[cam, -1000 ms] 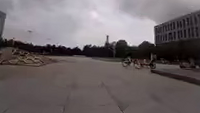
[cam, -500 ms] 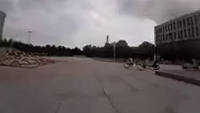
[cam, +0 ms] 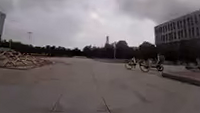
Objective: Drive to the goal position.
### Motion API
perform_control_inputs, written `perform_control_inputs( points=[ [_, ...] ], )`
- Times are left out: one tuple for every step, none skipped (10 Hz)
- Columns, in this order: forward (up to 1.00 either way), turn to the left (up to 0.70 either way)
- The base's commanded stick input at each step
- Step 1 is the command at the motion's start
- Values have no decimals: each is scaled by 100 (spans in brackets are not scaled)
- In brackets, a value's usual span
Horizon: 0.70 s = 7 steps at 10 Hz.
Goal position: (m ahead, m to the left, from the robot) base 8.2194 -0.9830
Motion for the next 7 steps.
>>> perform_control_inputs(
  points=[
    [85,-3],
    [85,-3],
    [85,-3],
    [85,-3],
    [85,-3],
    [85,-3],
    [85,-3]
  ],
)
